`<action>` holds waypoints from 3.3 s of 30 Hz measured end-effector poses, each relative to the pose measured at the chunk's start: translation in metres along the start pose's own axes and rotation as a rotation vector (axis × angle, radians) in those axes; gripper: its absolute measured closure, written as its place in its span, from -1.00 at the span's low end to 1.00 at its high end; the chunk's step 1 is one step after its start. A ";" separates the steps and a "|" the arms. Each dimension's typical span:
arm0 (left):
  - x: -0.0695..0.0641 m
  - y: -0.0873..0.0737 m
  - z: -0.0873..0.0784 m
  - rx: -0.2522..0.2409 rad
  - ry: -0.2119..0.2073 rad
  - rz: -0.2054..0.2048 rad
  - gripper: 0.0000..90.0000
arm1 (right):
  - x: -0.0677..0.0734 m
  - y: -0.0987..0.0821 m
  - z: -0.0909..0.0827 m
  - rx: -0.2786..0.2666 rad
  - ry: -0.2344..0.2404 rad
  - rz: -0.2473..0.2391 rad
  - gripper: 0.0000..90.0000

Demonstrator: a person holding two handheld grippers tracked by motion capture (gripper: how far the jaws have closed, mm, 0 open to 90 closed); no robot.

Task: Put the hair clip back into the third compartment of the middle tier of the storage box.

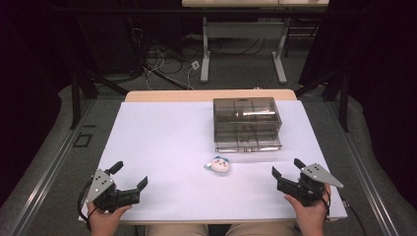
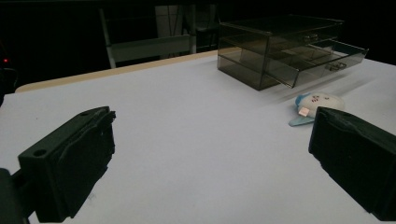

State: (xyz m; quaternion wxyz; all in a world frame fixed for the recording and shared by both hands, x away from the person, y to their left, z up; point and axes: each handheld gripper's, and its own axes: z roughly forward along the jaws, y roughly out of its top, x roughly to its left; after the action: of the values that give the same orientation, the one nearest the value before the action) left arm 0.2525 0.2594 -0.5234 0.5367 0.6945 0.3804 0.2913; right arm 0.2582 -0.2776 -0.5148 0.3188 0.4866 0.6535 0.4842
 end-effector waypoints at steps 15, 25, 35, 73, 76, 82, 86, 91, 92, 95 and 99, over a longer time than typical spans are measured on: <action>0.000 -0.003 0.002 0.011 -0.028 -0.031 -0.99 | 0.013 0.000 0.004 0.035 0.031 -0.015 -0.64; 0.001 -0.003 0.002 0.011 -0.028 -0.054 -0.99 | 0.023 0.005 0.007 0.061 0.058 -0.010 -0.64; -0.002 -0.004 0.004 0.026 -0.042 -0.041 -0.99 | 0.036 0.010 0.021 0.093 0.086 -0.032 -0.64; -0.001 -0.005 0.002 0.049 -0.043 -0.038 -0.99 | 0.094 0.035 0.071 0.215 0.194 -0.064 -0.64; 0.000 -0.006 0.003 0.044 -0.042 -0.039 -0.98 | 0.096 0.036 0.074 0.219 0.195 -0.066 -0.64; -0.001 -0.006 0.004 0.040 -0.040 -0.043 -0.98 | 0.101 0.037 0.080 0.230 0.199 -0.065 -0.64; -0.001 -0.006 0.003 0.048 -0.044 -0.037 -0.98 | 0.104 0.036 0.084 0.244 0.205 -0.062 -0.62; -0.001 -0.006 0.004 0.046 -0.044 -0.048 -0.98 | 0.108 0.034 0.091 0.255 0.208 -0.060 -0.62; 0.000 -0.006 0.004 0.047 -0.043 -0.046 -0.98 | 0.108 0.034 0.092 0.259 0.207 -0.064 -0.62; 0.000 -0.006 0.003 0.060 -0.045 -0.038 -0.98 | 0.111 0.033 0.096 0.273 0.208 -0.064 -0.62; 0.000 -0.007 0.004 0.052 -0.040 -0.042 -0.97 | 0.113 0.031 0.102 0.288 0.213 -0.049 -0.61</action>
State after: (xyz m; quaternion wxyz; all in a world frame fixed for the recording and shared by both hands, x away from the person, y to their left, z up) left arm 0.2548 0.2582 -0.5312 0.5320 0.7057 0.3916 0.2561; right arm 0.3226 -0.1359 -0.5127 0.1868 0.4571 0.7578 0.4265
